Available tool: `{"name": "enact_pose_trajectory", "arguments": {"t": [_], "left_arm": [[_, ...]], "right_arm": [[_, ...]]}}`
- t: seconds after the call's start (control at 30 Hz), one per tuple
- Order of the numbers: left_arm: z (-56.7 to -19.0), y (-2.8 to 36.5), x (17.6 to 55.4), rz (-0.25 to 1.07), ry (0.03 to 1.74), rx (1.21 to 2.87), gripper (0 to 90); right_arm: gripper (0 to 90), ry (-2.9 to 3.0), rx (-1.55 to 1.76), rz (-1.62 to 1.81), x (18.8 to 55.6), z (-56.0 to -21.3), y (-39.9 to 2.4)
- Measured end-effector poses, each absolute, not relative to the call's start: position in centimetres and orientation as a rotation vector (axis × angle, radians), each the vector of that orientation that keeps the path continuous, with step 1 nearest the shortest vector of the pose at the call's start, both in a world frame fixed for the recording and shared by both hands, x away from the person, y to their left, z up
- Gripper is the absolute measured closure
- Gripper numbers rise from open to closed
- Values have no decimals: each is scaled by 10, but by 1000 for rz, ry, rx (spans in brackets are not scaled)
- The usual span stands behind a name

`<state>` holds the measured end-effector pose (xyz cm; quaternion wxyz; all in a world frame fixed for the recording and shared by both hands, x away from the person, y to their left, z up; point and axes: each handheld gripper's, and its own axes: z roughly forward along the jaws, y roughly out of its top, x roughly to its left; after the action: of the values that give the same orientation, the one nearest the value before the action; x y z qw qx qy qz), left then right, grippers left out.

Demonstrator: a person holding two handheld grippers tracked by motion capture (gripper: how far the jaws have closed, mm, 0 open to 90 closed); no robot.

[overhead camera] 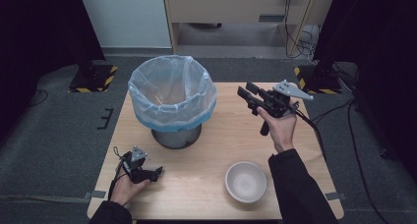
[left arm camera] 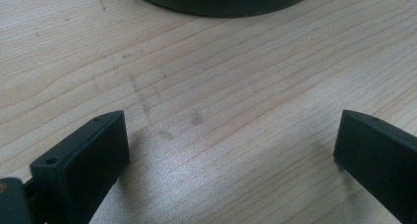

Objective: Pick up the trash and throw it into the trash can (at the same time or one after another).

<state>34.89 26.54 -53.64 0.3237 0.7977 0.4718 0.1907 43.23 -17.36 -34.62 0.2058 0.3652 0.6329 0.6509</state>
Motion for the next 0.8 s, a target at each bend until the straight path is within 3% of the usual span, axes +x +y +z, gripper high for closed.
{"name": "enact_pose_trajectory", "arguments": {"t": [0.23, 0.8], "left_arm": [[-536, 265, 349, 500, 1238, 2091, 0], [-536, 265, 349, 499, 1239, 2091, 0]], "right_arm": [[538, 1882, 1070, 1728, 405, -402, -199], [465, 2165, 1134, 1484, 373, -462, -224]]}}
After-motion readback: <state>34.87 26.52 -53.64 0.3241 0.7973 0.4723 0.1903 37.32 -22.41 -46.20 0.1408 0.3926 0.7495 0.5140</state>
